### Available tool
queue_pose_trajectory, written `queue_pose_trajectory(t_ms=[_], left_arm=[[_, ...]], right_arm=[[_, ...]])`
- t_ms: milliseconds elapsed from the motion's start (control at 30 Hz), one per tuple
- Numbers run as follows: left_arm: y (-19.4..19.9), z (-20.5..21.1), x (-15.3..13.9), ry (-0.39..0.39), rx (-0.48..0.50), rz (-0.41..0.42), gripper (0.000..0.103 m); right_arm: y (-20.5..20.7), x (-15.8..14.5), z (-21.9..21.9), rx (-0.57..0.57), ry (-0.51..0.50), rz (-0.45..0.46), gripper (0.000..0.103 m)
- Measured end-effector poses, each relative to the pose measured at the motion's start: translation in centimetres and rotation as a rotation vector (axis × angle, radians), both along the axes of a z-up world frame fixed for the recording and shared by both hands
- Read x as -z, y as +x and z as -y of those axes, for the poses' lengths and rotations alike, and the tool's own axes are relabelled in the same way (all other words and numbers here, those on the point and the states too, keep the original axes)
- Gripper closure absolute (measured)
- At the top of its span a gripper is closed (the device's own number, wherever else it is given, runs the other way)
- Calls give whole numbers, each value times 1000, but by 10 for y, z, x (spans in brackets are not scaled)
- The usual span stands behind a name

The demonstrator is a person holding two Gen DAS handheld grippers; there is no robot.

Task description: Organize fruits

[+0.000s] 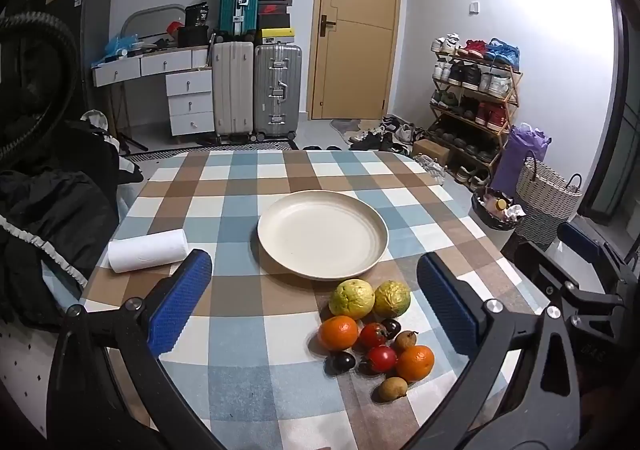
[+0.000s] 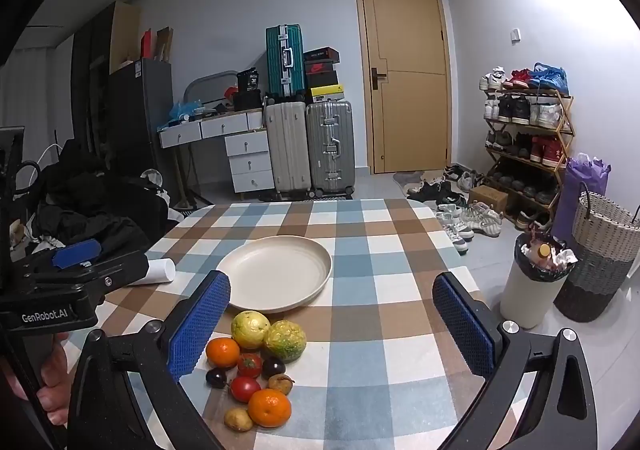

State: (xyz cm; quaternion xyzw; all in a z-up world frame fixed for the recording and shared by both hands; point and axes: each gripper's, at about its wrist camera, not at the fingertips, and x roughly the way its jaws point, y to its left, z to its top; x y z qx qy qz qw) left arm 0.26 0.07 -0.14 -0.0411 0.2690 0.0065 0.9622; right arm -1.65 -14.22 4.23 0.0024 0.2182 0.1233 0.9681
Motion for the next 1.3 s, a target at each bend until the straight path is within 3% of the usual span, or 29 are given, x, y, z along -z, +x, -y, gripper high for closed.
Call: queue_pose_trajectory(t_ms=[1300], left_arm=[[-9,2,2,-18,20,16,0]], right_arm=[[-1,6,4,0,4,-15,0]])
